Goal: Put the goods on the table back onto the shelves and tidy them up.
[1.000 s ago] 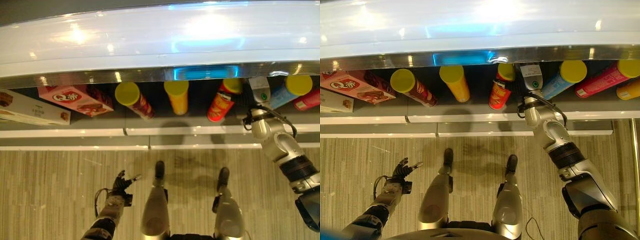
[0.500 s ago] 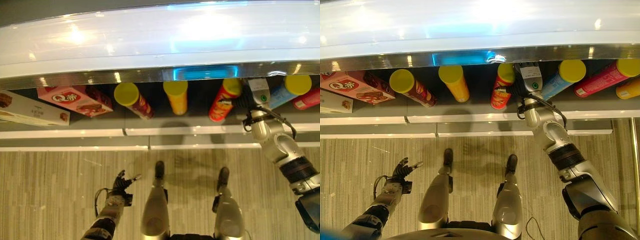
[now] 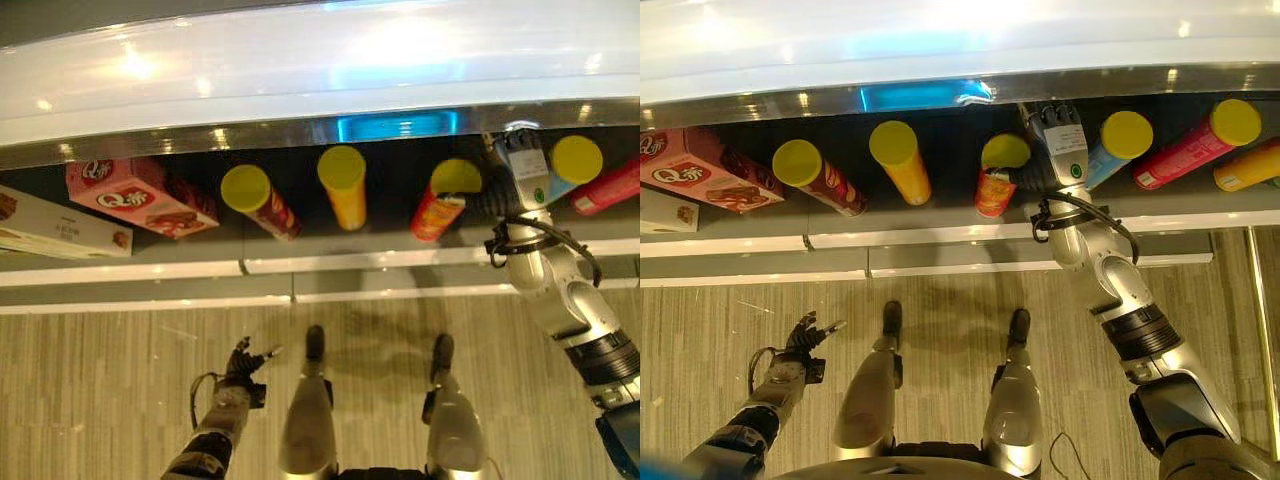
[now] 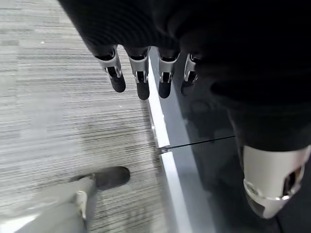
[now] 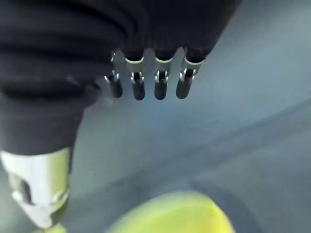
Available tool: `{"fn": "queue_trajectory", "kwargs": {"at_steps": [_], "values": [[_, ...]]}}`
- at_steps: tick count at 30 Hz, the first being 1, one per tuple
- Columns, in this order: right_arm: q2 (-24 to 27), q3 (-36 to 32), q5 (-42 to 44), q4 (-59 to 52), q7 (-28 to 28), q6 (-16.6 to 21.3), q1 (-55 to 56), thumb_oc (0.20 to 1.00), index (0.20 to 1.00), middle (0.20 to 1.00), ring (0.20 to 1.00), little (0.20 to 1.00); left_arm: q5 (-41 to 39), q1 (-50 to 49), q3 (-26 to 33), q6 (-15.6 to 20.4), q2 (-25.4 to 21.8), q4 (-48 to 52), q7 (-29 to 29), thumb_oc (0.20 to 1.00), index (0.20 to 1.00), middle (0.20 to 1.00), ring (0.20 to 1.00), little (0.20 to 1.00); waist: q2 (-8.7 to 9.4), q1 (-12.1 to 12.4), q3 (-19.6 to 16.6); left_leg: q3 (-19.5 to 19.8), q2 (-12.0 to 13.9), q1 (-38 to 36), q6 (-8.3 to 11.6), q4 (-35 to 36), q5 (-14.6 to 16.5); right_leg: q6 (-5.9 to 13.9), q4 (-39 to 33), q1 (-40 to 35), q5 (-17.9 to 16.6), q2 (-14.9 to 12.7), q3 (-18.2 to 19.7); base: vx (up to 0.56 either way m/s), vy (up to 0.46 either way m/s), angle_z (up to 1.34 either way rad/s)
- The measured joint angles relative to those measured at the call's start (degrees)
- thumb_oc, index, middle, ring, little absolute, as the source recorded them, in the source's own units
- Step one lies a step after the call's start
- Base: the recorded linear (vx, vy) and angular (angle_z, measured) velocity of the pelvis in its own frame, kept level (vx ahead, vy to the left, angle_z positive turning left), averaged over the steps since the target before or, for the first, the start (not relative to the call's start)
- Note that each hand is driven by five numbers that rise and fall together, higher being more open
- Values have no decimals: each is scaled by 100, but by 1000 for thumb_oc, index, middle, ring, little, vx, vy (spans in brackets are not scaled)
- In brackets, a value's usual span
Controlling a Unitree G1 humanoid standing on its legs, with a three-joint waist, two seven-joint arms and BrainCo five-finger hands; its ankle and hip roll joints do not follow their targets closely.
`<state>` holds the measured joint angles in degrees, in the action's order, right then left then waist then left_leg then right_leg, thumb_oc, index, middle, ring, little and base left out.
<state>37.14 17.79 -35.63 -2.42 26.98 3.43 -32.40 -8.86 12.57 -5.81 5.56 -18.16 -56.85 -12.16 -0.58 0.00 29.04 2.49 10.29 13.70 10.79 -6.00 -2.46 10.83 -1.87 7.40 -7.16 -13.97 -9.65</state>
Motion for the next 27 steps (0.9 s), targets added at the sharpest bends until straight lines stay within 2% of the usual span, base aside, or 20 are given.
{"fn": "queue_trajectory", "kwargs": {"at_steps": [7, 8, 12, 15, 18, 22, 26, 27], "values": [[-69, -238, 337, -429, -124, 113, 343, 1000, 1000, 1000, 1000, 1000, 2, -20, 173, -97, 0, 26, -8, 1000, 1000, 1000, 1000, 1000, 360, -57, -223, -33, 66, -127, -10, -18, 35, -27, -3, -102, -13, 57, 55, 29, 12, -6], [-185, -330, 480, -468, -200, 144, 519, 1000, 1000, 1000, 1000, 1000, 4, -87, 173, -121, -4, 20, -11, 1000, 1000, 1000, 1000, 1000, 466, -102, -413, -59, 93, -175, -4, 2, 69, -33, -30, -130, -9, 43, 68, 57, 35, -5], [-361, -585, 842, -637, -392, 338, 1331, 1000, 1000, 1000, 1000, 1000, 19, -314, 184, -145, 2, -48, -7, 1000, 1000, 1000, 1000, 1000, 640, -138, -950, -209, 88, -348, -9, 145, 93, -34, -133, -203, -8, 34, 145, 36, 55, -13], [-376, -785, 1216, -669, -586, 369, 1847, 1000, 1000, 1000, 1000, 1000, 66, -458, 190, -192, 23, -117, 10, 1000, 1000, 1000, 1000, 1000, 629, -240, -1220, -353, 92, -560, -11, 287, 94, -33, -228, -291, -7, 36, 234, 32, 59, -19], [-462, -1537, 1866, -926, -848, 521, 2643, 1000, 1000, 1000, 1000, 1000, 125, -658, 305, -200, 98, -193, 23, 1000, 1000, 1000, 1000, 1000, 512, -398, -1407, -495, 83, -825, -28, 487, 78, -31, -247, -388, -6, 57, 324, 48, 47, -19], [-403, -2156, 2594, -980, -1032, 554, 3165, 1000, 1000, 1000, 1000, 1000, 235, -923, 347, -216, 240, -260, 142, 1000, 1000, 1000, 1000, 1000, 415, -648, -1660, -756, 113, -1103, -2, 656, 70, 19, -300, -416, -33, 93, 538, 30, 16, -32], [-399, -2337, 3157, -979, -1307, 579, 3483, 1000, 1000, 1000, 1000, 1000, 293, -842, 292, -191, 404, -200, 247, 1000, 1000, 1000, 1000, 1000, 357, -862, -1862, -1004, 145, -1388, -1, 807, 81, 21, -345, -472, -25, 126, 732, 24, 3, -24], [-416, -2364, 3197, -965, -1354, 585, 3511, 1000, 1000, 1000, 1000, 1000, 295, -873, 280, -182, 413, -188, 255, 1000, 1000, 1000, 1000, 1000, 338, -838, -1885, -1000, 143, -1388, -4, 817, 79, 1, -347, -486, -13, 120, 721, 3, 4, -16]]}}
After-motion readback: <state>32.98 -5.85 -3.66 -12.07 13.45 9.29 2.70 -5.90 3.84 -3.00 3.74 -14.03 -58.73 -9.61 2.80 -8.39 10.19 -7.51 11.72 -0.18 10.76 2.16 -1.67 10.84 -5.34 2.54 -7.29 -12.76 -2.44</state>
